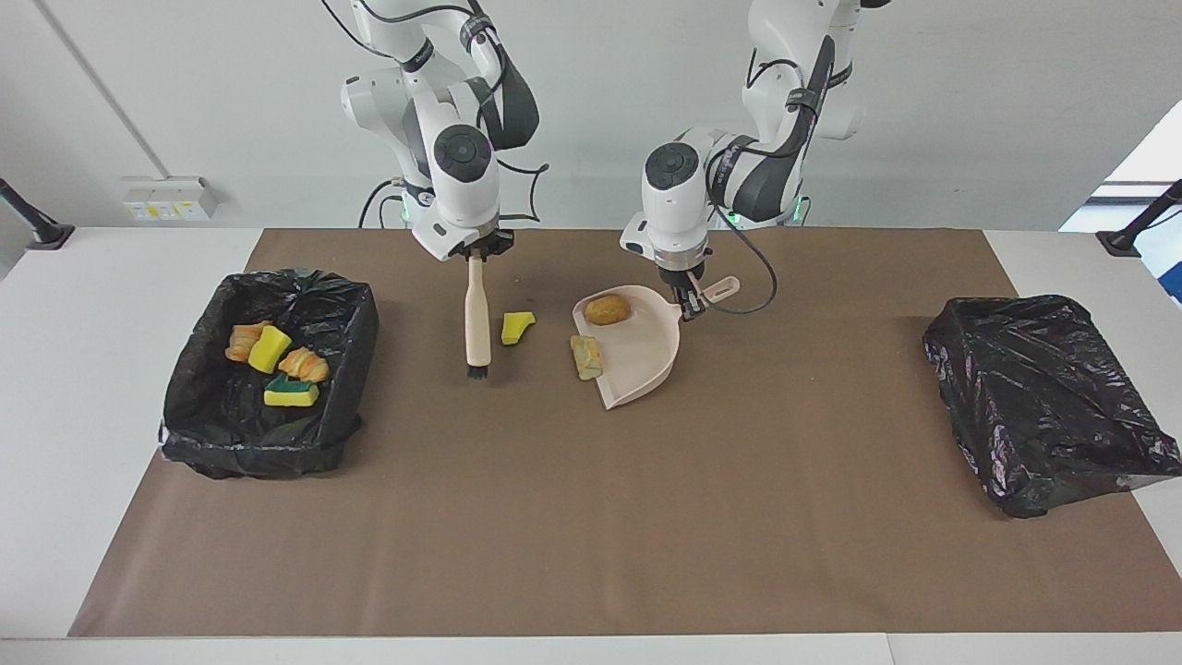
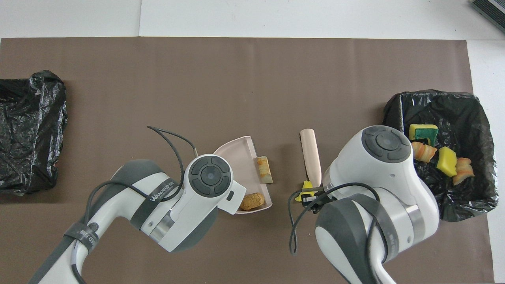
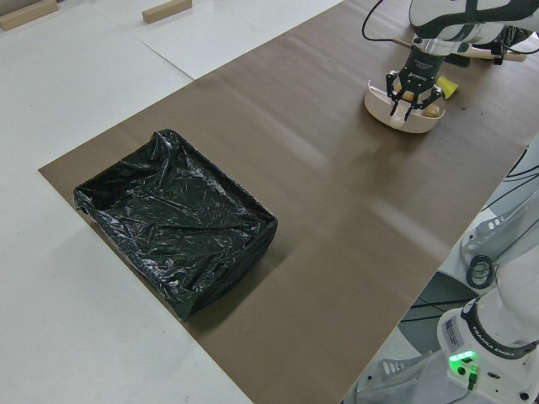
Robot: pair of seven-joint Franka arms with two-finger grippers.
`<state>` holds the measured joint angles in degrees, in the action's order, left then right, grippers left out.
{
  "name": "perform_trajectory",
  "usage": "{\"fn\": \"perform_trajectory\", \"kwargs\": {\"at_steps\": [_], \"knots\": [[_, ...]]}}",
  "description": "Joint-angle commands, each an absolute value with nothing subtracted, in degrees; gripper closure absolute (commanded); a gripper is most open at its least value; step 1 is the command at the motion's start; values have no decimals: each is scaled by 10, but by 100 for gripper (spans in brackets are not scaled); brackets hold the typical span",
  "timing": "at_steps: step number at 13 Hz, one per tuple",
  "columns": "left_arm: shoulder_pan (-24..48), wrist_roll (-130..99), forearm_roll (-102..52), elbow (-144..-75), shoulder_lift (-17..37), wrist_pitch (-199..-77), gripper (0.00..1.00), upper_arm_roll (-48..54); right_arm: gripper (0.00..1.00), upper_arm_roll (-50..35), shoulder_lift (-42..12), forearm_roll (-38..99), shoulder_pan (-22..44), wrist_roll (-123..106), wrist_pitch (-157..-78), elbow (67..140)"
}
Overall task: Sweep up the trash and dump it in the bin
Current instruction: 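Sweep the remaining crusts and sponge into the dustpan with the right gripper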
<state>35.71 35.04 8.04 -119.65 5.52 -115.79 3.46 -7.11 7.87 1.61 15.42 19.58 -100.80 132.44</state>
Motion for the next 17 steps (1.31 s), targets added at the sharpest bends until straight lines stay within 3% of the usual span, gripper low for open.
{"fn": "perform_trajectory", "kwargs": {"at_steps": [1, 5, 9, 13, 17], "knots": [[366, 366, 115, -1234, 29, -1179, 100, 31, 100, -82, 83, 13, 151, 207, -1063, 1375], [367, 372, 121, -1247, 28, -1188, 100, 31, 100, -82, 50, 152, 174, 169, -1126, 1374], [367, 372, 121, -1249, 27, -1182, 100, 31, 100, -83, 16, 257, 263, 186, -1213, 1354], [364, 372, 121, -1253, 24, -1184, 100, 31, 100, -83, -2, 315, 287, 191, -1214, 1310], [348, 392, 120, -1253, 27, -1193, 100, 31, 100, -78, 21, 299, 285, 170, -1169, 1293]]}}
